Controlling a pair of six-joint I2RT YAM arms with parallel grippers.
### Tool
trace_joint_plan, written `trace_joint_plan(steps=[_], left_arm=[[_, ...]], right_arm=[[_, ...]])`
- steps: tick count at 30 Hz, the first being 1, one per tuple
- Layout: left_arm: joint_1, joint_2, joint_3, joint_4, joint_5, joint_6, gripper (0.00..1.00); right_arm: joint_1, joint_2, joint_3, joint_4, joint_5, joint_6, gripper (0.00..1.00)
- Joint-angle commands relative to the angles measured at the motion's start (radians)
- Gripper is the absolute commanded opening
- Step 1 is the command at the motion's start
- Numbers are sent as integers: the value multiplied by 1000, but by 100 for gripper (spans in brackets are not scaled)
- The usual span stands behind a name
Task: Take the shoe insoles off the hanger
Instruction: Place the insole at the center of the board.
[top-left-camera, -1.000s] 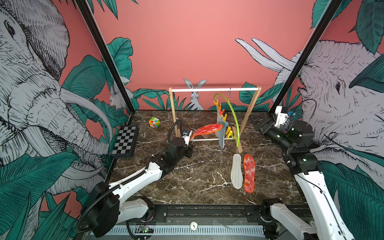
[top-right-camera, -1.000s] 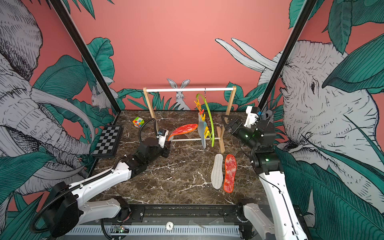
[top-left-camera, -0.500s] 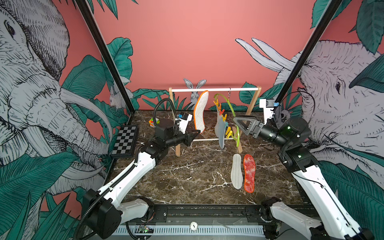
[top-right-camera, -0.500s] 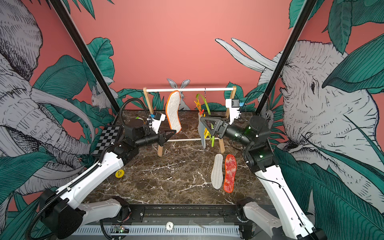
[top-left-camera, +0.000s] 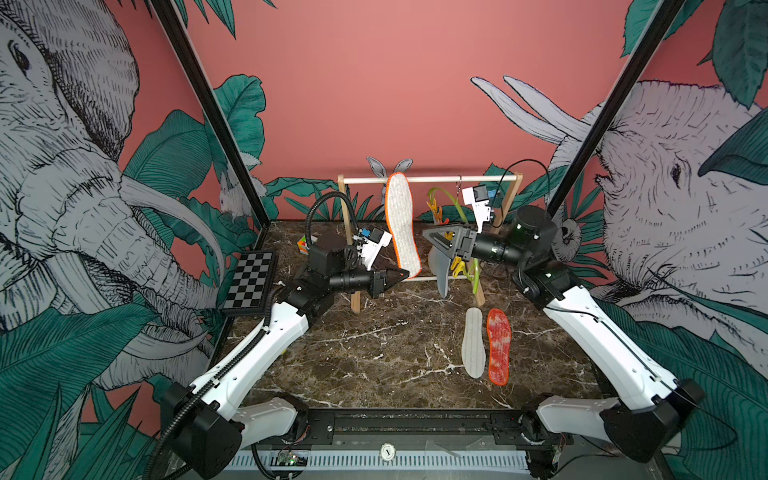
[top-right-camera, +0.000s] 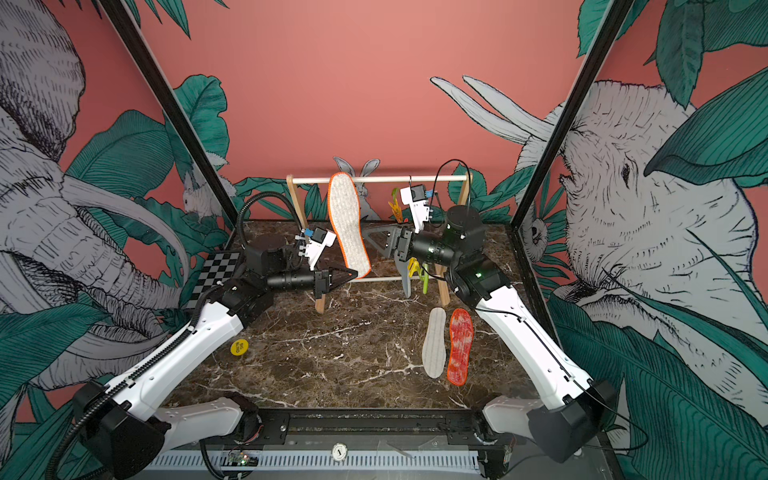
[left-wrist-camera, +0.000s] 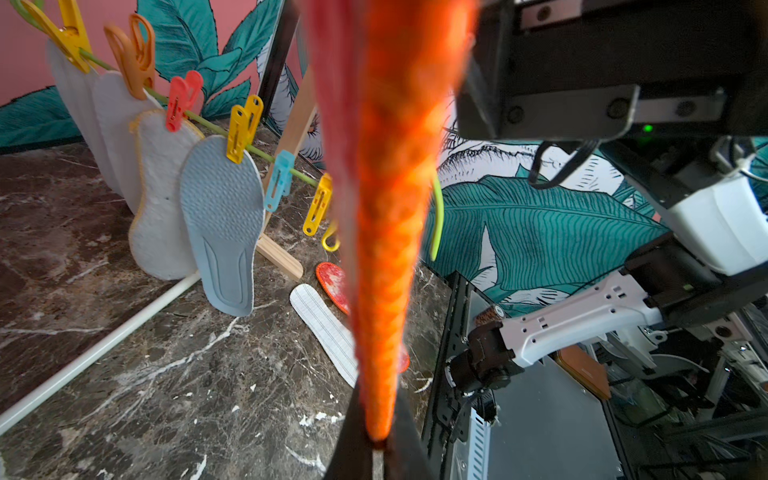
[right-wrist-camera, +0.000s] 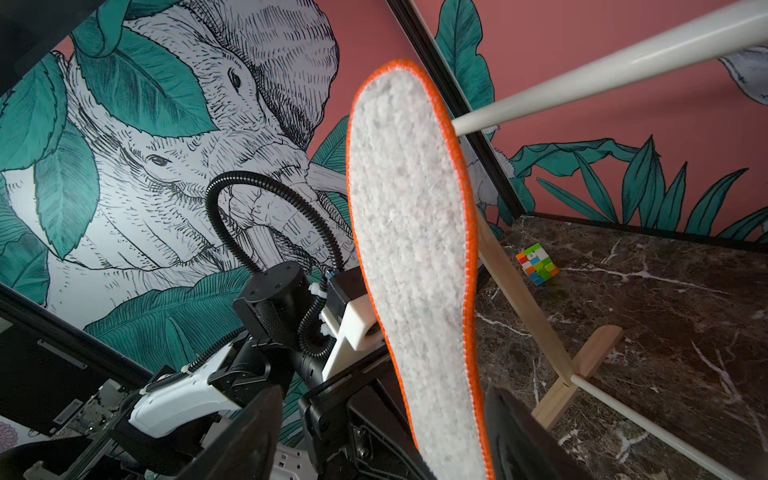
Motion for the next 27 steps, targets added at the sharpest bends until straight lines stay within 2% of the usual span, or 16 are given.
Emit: trace_joint_plan(steps=[1, 8, 12, 16, 22, 27], left_arm=[[4, -38, 31, -36, 62, 7, 0], [5, -55, 35, -38, 85, 5, 0], [5, -66, 37, -51, 81, 17, 0], [5, -67, 38, -55, 87, 17, 0], [5, -67, 36, -51, 92, 15, 0], [5, -73, 40, -59, 90, 23, 0]], right_arm=[[21, 25, 43, 54, -26, -10, 77], [67, 82, 73, 18, 1, -17, 70], [71, 84, 67, -39, 62, -34, 75], [73, 85, 46, -26, 65, -14, 77], [74, 94, 11, 82, 23, 67, 66], [81, 100, 33, 2, 46, 46, 64]])
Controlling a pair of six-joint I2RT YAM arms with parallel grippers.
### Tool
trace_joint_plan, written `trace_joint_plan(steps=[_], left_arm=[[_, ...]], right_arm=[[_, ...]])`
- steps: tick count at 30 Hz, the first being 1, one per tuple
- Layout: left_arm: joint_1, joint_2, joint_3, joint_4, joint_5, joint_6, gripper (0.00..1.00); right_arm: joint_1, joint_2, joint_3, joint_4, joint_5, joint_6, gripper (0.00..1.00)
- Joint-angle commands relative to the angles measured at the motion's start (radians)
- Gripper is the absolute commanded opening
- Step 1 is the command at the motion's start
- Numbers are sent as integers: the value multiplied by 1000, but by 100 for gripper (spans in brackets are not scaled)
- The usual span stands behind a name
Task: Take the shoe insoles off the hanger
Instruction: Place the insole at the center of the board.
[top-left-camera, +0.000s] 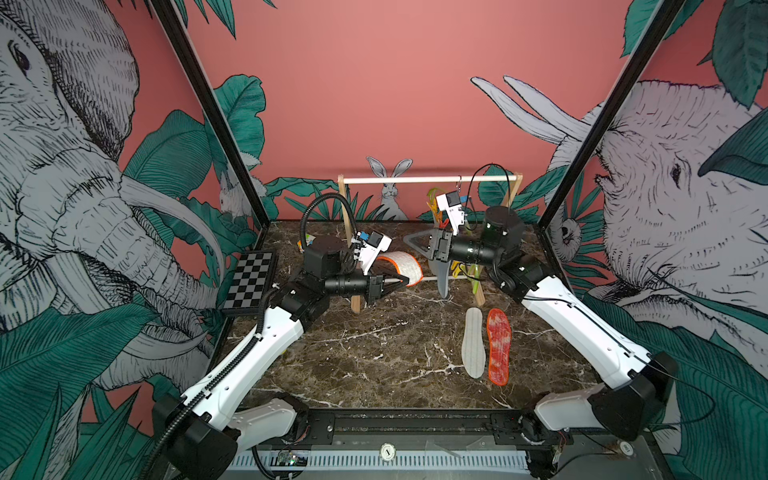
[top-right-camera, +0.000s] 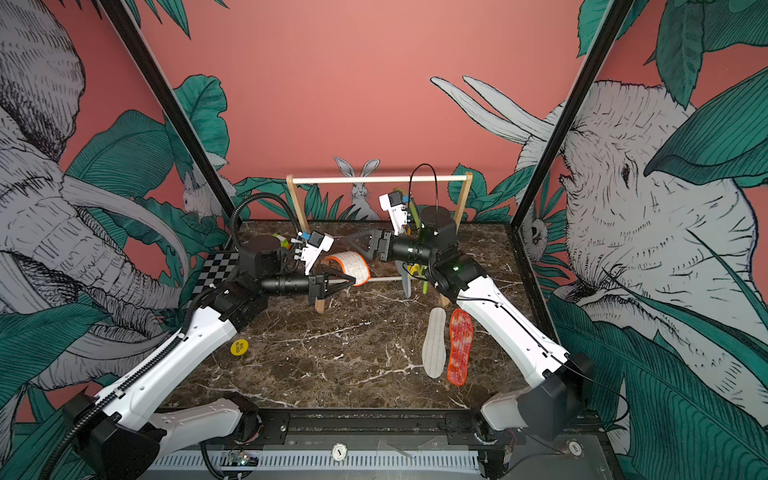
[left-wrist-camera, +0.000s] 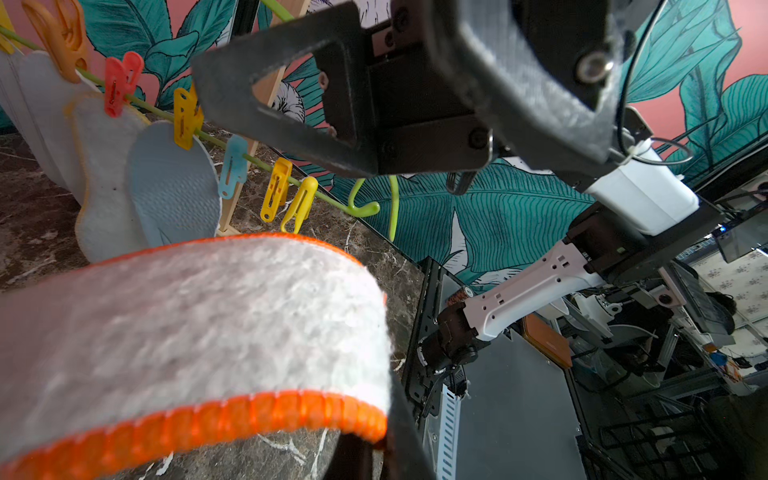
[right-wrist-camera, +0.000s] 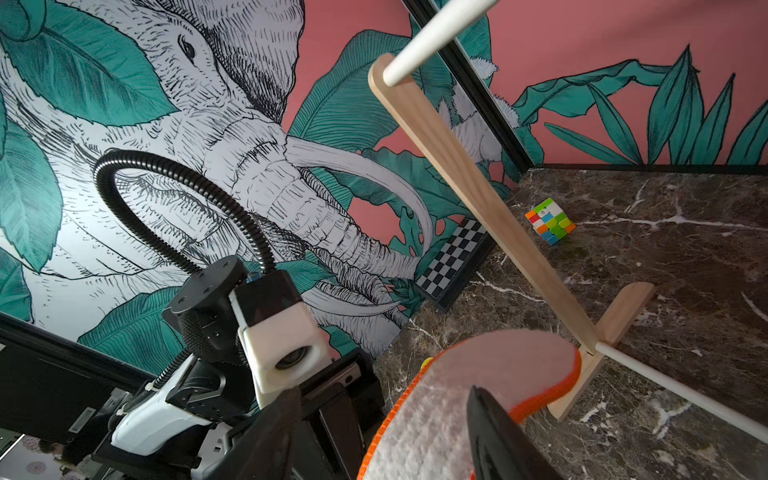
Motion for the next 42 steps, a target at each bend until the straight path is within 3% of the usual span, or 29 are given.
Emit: trace_joint_plan(steps=[1, 8, 17, 25, 42], left_arm=[[4, -36, 39, -23, 5, 28, 0], [4, -83, 18, -44, -49, 138, 0], [4, -141, -22, 6, -96, 269, 0], [4, -105, -5, -11, -53, 250, 0], [5, -100, -30, -6, -61, 205, 0]], right_arm=[[12, 2, 29, -29, 19, -15, 66], [19, -15, 66, -239, 79, 22, 63], [29, -18, 11, -59, -8, 197, 64], [47, -4, -10, 105, -63, 308, 57], [71, -44, 21, 62, -69, 262, 31]])
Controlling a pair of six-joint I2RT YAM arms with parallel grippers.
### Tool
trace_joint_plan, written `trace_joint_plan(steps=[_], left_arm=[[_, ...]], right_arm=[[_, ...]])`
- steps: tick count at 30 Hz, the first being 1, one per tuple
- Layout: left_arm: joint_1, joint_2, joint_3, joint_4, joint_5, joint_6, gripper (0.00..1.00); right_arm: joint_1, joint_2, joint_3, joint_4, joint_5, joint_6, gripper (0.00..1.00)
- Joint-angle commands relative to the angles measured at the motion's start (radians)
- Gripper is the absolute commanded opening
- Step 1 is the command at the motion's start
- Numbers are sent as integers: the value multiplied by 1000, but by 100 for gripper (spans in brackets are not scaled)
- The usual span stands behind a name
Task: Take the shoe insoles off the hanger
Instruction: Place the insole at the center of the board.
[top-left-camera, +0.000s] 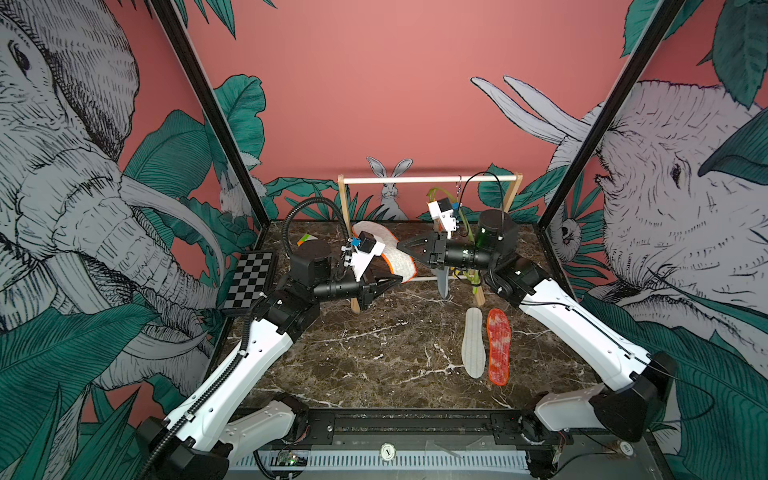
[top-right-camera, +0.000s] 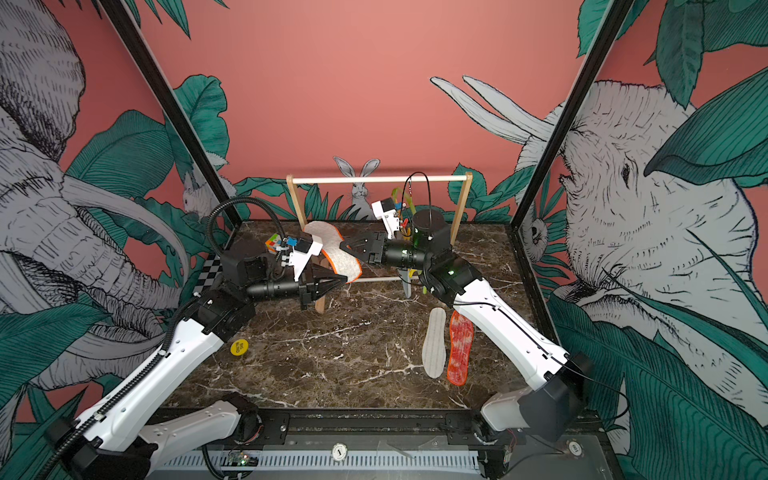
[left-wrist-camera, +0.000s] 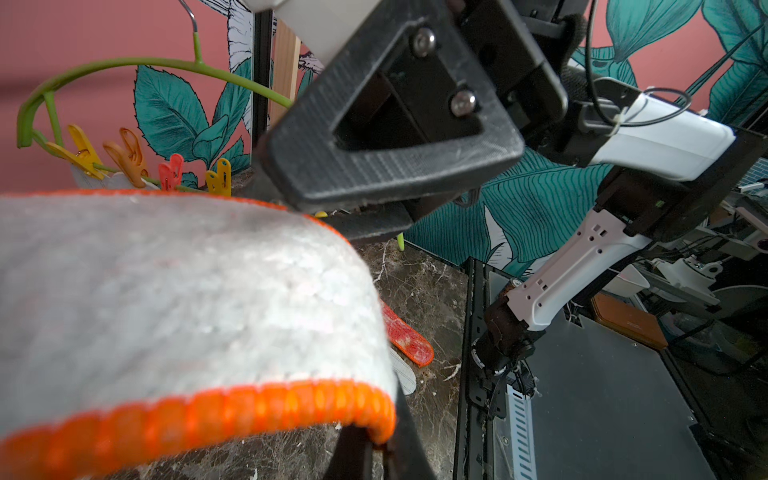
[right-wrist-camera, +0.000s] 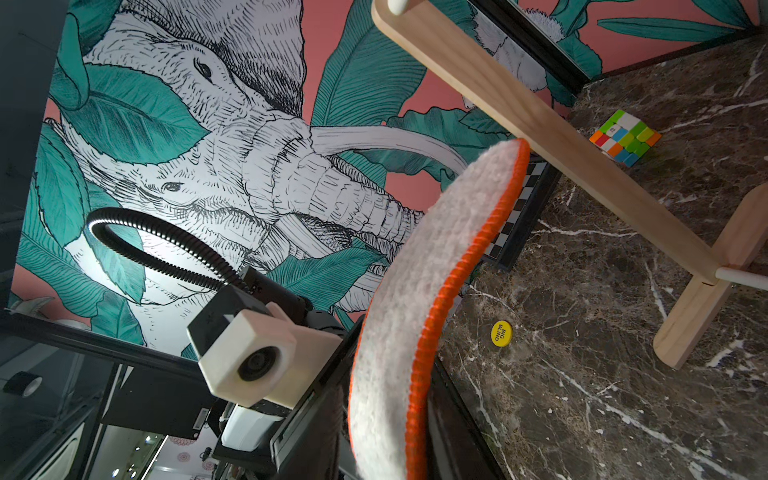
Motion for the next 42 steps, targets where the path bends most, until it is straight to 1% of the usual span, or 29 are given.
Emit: trace_joint_plan(steps=[1, 6, 10, 11, 12, 13, 14, 15, 16, 17, 20, 22, 26, 31, 35, 38, 42], left_arm=[[4, -6, -20, 11, 8, -21, 0], [4, -1, -24, 16, 9, -36, 0], [4, 1, -22, 7, -7, -42, 0], [4, 0, -21, -3, -27, -42, 14], [4, -2, -20, -19, -56, -41, 38], [4, -7, -19, -38, -102, -41, 58], [4, -14, -18, -62, -158, -38, 72], [4, -18, -19, -84, -219, -34, 79], [4, -25, -19, -113, -283, -29, 84], [4, -34, -19, -143, -348, -28, 86], [4, -59, -37, -212, -548, -64, 92], [4, -85, -63, -242, -670, -103, 93], [4, -164, -170, -273, -896, -217, 96], [5, -266, -308, -336, -1108, -359, 97], [7, -347, -396, -383, -1203, -459, 97], [8, -394, -446, -397, -1230, -509, 97], [8, -426, -490, -412, -1248, -542, 97]], right_arm=[[11, -38, 26, 44, -26, -14, 29], [11, -44, 32, 45, -26, -14, 19], [12, -46, 42, 15, -12, -28, 7], [12, -48, 45, -3, -2, -43, 4], [12, -51, 47, -20, 6, -54, 3], [14, -54, 47, -44, 18, -67, 2], [16, -57, 53, -77, 33, -91, 2], [19, -60, 59, -113, 48, -115, 1], [24, -64, 67, -160, 69, -153, 1], [32, -67, 75, -213, 99, -190, 0], [59, -76, 88, -336, 186, -278, 0], [79, -74, 91, -403, 238, -320, 0], [148, -59, 93, -529, 371, -393, 0], [270, -24, 58, -638, 582, -418, 0], [373, 22, 17, -710, 784, -412, 0], [414, 56, -43, -709, 859, -381, 0], [450, 111, -117, -733, 968, -344, 0]])
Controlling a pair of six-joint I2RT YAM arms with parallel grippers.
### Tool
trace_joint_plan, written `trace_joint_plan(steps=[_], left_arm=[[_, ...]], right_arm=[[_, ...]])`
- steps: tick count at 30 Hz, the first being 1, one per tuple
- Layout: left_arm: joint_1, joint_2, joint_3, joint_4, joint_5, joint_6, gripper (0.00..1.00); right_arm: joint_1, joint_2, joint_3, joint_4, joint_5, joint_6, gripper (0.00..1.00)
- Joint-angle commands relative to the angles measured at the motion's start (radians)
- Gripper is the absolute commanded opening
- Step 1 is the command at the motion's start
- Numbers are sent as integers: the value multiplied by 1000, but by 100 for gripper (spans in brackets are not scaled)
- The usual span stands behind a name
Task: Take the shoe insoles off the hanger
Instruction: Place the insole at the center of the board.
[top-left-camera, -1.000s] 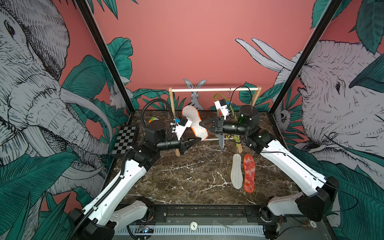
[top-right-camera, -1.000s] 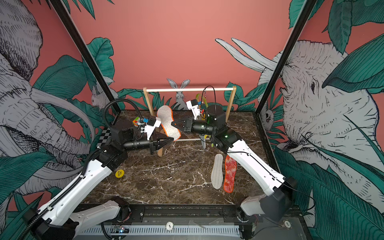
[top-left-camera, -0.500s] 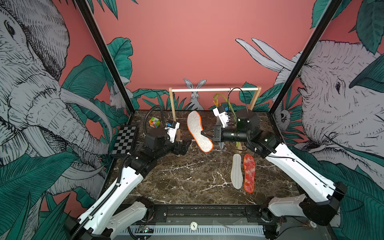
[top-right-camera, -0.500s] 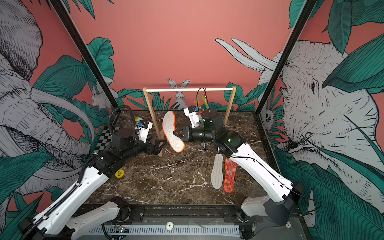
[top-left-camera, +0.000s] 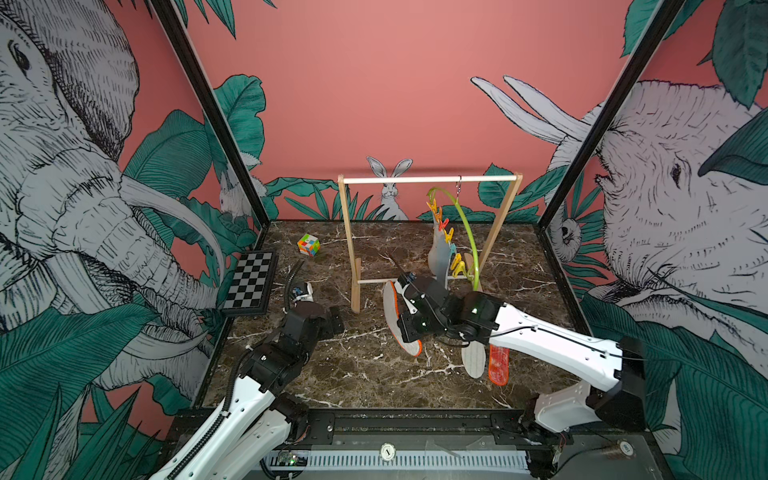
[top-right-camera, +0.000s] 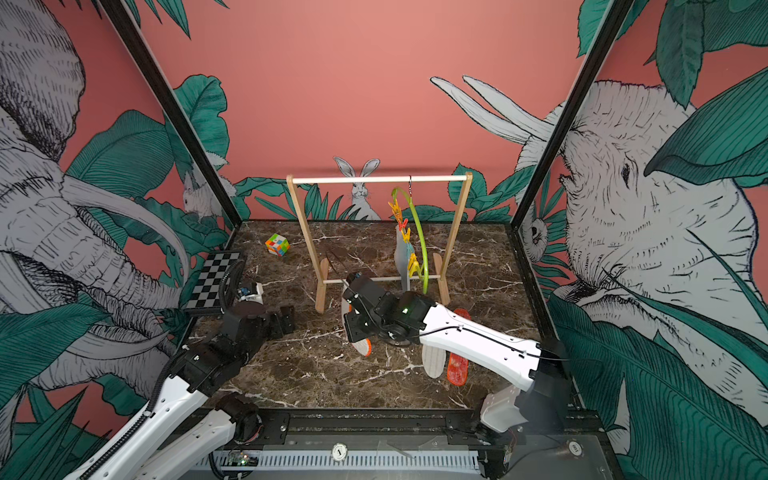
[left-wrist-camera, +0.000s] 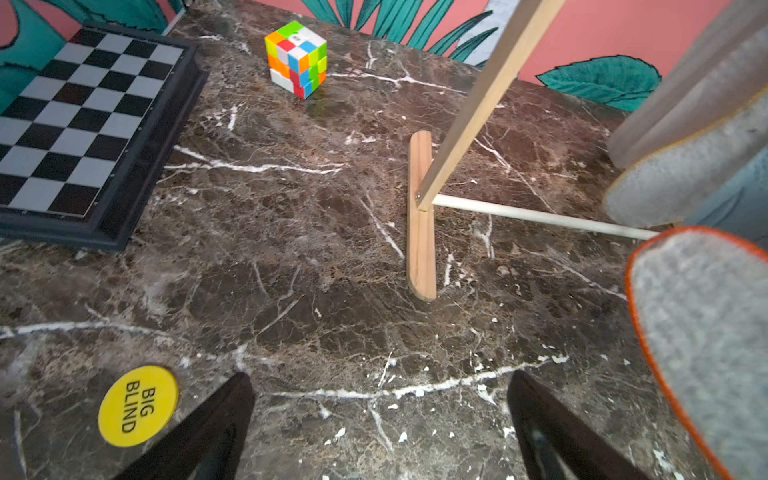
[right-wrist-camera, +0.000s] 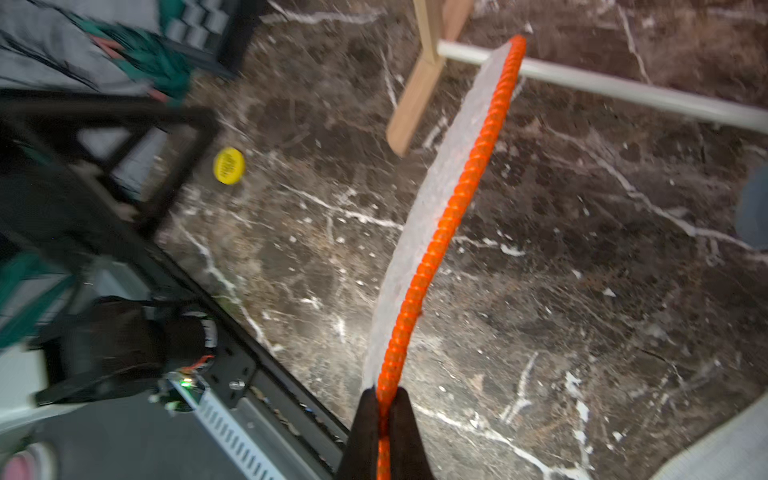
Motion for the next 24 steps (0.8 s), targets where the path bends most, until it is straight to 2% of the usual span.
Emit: trace_joint_plan(steps=[1, 7, 11, 16, 24], left_arm=[[8, -23, -31, -45, -70, -80, 97], [9, -29, -55, -32, -49, -71, 97], [9, -14, -66, -3, -24, -63, 97], [9, 35, -73, 49, 29, -32, 96], [8, 110, -96, 153, 108, -23, 93]], right_arm=[[22, 37, -47, -55, 187, 38, 0], [30, 86, -112, -135, 382, 95, 0], [29, 121, -125, -205, 470, 136, 0], [26, 168, -134, -266, 526, 194, 0], [-31, 150, -216, -272, 553, 248, 2]])
